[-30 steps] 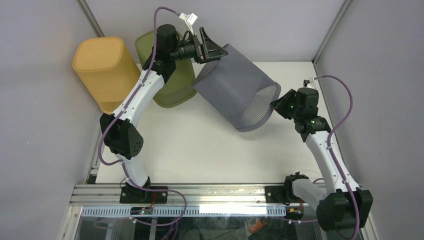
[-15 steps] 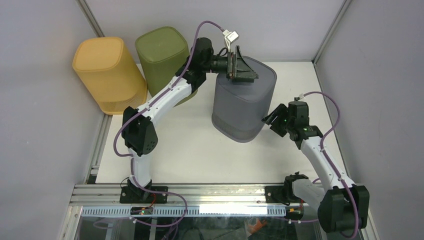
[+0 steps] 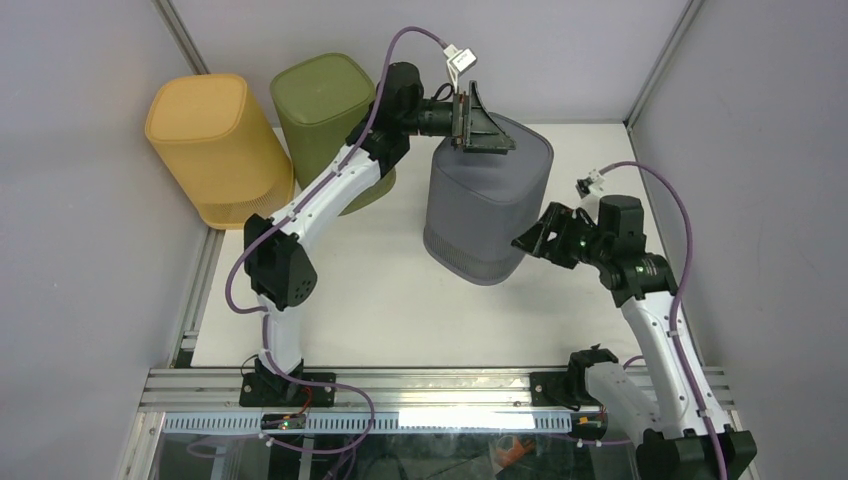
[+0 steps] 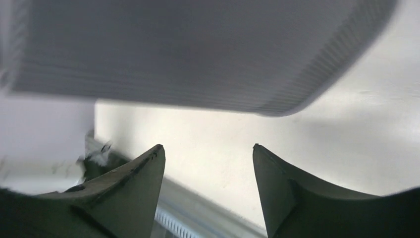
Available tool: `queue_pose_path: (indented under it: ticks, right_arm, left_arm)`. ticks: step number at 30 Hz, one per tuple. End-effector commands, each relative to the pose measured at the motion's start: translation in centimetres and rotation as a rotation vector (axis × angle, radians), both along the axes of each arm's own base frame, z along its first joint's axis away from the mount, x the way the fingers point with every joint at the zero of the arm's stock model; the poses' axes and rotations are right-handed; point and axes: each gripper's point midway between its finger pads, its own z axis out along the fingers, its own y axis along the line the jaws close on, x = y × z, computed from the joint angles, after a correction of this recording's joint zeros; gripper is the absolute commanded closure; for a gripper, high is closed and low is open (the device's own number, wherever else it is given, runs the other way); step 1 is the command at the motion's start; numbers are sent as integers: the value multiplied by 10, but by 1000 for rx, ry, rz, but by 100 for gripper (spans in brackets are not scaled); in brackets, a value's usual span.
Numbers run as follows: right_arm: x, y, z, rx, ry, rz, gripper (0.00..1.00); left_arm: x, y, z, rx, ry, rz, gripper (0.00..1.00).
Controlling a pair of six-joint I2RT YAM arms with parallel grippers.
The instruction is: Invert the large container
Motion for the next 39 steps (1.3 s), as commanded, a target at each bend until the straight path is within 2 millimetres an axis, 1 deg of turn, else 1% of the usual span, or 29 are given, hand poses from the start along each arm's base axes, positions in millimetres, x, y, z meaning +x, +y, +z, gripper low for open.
queue_pose_path:
  ticks: [1, 2, 4, 6, 8, 10, 11, 13, 14, 15, 17, 18, 19, 21, 22, 23, 24, 25, 26, 27, 29, 30, 32, 33, 34, 36, 37, 38, 39]
  right_arm:
    - [-60, 68, 53, 327, -114, 520, 31]
    - [-63, 78, 63, 386, -142, 569, 30]
    - [-65, 93, 76, 415, -207, 598, 30]
    - [-62, 108, 82, 413, -260, 591, 30]
    - [-44, 113, 80, 385, -296, 497, 29]
    - [-17, 112, 74, 364, -325, 352, 28]
    - [-5, 111, 72, 365, -339, 288, 27]
    - [27, 101, 72, 371, -386, 114, 26]
    - [31, 104, 72, 383, -412, 117, 26]
    - [56, 92, 73, 414, -428, -45, 26]
    - [87, 84, 79, 411, -493, -161, 26]
    - [104, 81, 78, 387, -514, -212, 26]
    - [121, 77, 82, 362, -539, -266, 26]
    - [156, 72, 76, 276, -540, -357, 25]
    - [171, 69, 76, 252, -535, -394, 24]
    - [185, 67, 72, 234, -515, -414, 23]
    - [195, 68, 74, 231, -511, -415, 22]
    - [203, 67, 73, 227, -490, -414, 21]
    - [208, 68, 71, 227, -466, -407, 21]
    - [208, 70, 73, 225, -453, -386, 20]
    - [200, 72, 74, 189, -431, -340, 19]
    - [192, 71, 74, 166, -412, -316, 17]
    - [173, 64, 64, 93, -347, -295, 15]
    - [164, 53, 56, 23, -312, -301, 11]
    - [153, 42, 47, -37, -272, -315, 10]
    - [127, 13, 29, -172, -184, -366, 4]
    - [115, -2, 21, -236, -149, -397, 2]
    - [101, -19, 16, -297, -118, -435, 2]
    - [89, -34, 14, -346, -98, -474, 1]
  left_arm:
    - [-1, 5, 26, -25, -112, 8, 1]
    - [2, 4, 27, -10, -128, 27, 1]
    - [12, 6, 27, 38, -162, 86, 1]
    - [22, 11, 30, 86, -210, 171, 1]
    - [31, 21, 33, 130, -264, 270, 1]
    - [43, 35, 36, 181, -311, 399, 1]
    - [46, 42, 37, 198, -335, 439, 1]
    - [49, 58, 40, 236, -381, 521, 1]
    - [52, 66, 41, 256, -394, 565, 1]
    - [53, 73, 43, 271, -406, 600, 1]
    - [53, 85, 45, 289, -413, 658, 1]
    - [51, 89, 44, 296, -412, 668, 1]
    - [48, 92, 43, 302, -409, 673, 1]
    - [43, 98, 37, 316, -393, 680, 1]
    - [40, 100, 33, 324, -386, 682, 1]
    - [37, 104, 29, 334, -377, 688, 1]
    - [35, 109, 27, 342, -374, 703, 1]
    - [33, 113, 23, 354, -371, 714, 1]
    - [28, 119, 26, 353, -381, 724, 1]
    - [26, 124, 26, 360, -393, 733, 1]
    - [21, 128, 21, 375, -406, 729, 1]
    - [20, 130, 17, 384, -408, 730, 1]
    - [20, 131, 7, 406, -405, 722, 1]
    - [21, 130, 1, 417, -404, 713, 1]
    - [22, 129, -6, 431, -400, 708, 1]
    - [26, 128, -20, 463, -382, 704, 1]
    - [28, 127, -27, 478, -369, 705, 1]
    - [30, 126, -34, 489, -355, 705, 1]
    - [32, 125, -40, 499, -343, 704, 1]
